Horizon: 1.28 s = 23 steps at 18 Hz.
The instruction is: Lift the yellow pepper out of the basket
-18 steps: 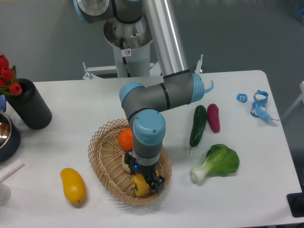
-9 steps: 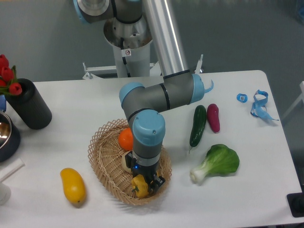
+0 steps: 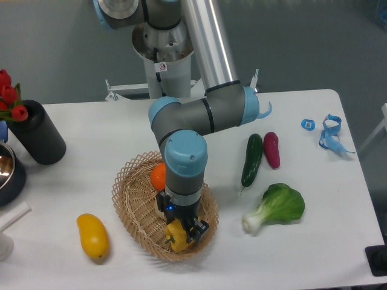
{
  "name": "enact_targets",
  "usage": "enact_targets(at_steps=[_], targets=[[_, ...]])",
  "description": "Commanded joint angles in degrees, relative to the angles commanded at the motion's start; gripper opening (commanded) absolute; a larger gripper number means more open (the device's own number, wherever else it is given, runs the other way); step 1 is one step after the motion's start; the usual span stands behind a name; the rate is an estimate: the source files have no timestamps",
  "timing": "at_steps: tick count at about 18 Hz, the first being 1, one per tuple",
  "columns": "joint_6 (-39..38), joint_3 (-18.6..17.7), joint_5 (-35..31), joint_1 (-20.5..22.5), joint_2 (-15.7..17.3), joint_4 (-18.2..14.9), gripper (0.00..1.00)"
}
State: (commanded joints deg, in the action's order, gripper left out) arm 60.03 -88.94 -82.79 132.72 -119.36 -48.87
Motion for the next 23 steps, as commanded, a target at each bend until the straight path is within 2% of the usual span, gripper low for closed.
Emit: enact_targets(at_steps=[5,15,23], targets=[[0.0,-0.2,0.3,0.4,2.5,-0.3,0.44],[0.2,-0.5,0.5,4.1,10.3,-1.4,0.44],[1.3,0.1,1.8,7.7,11.2,-2.3,0.44]])
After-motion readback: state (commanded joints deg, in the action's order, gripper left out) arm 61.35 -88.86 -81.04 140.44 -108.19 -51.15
